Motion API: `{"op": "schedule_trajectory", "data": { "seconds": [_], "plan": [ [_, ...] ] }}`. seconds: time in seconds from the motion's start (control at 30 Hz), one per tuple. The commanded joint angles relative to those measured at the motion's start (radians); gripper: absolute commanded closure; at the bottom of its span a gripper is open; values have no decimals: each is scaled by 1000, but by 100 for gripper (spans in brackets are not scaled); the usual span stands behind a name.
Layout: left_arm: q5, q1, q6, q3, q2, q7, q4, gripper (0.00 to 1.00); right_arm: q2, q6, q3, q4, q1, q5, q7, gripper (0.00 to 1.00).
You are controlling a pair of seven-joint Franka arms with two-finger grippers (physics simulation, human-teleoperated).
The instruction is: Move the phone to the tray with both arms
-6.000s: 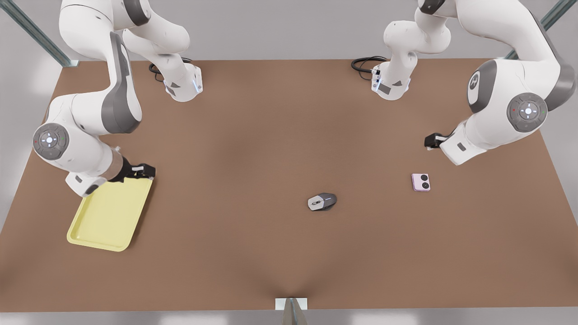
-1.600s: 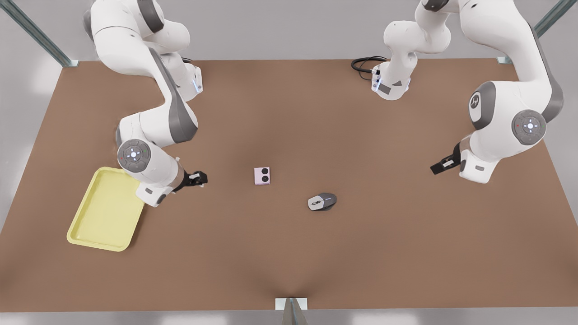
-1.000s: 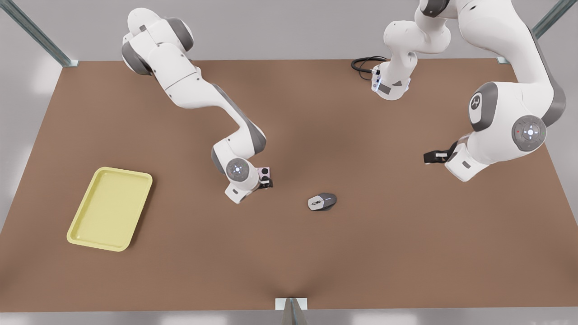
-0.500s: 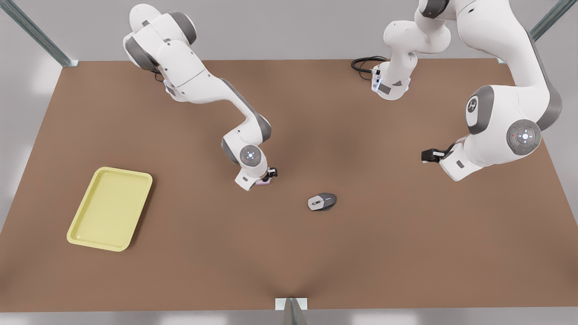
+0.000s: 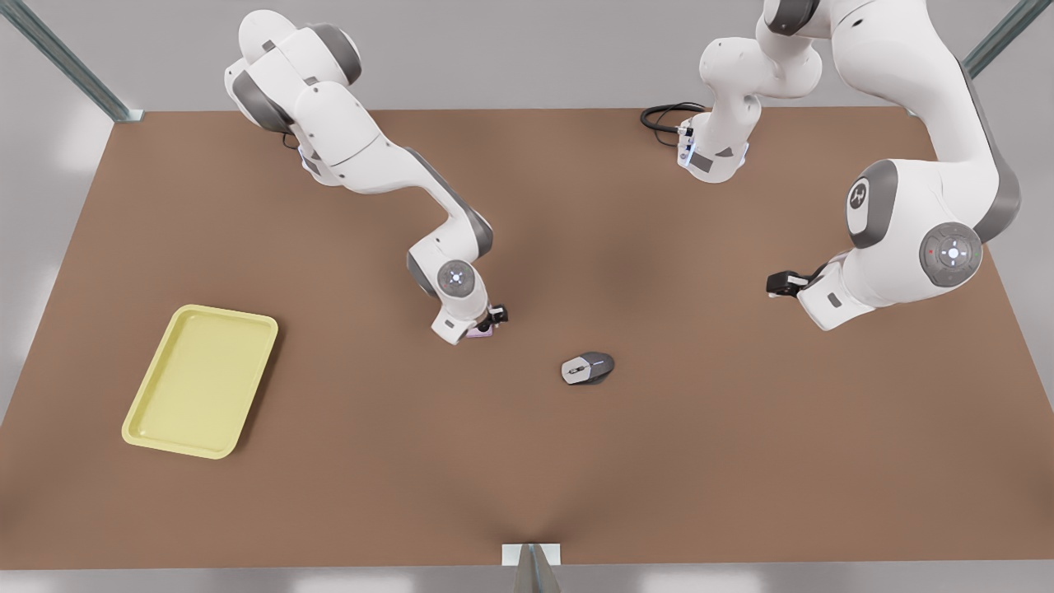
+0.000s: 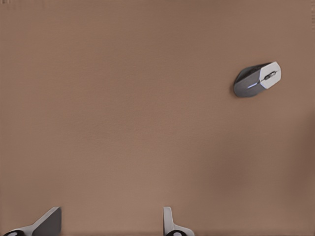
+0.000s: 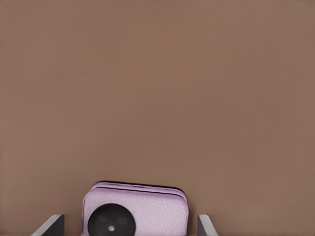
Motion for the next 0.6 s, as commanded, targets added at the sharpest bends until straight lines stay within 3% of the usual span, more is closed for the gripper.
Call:
{"op": "schedule_trajectory", "data": {
  "seconds": [0.0,0.33,0.47,0.57],
  "plan": [
    [0,0,0,0,-1,48,0,0,1,18,0,-1,1,0,-15,0],
    [0,0,2,-3,7,46,0,0,-7,2,0,-33,1,0,-4,0],
    [0,0,2,-3,7,46,0,0,-7,2,0,-33,1,0,0,18],
    [0,0,3,-3,7,46,0,0,-16,-23,0,-15,-2,0,-7,22]
  ]
}}
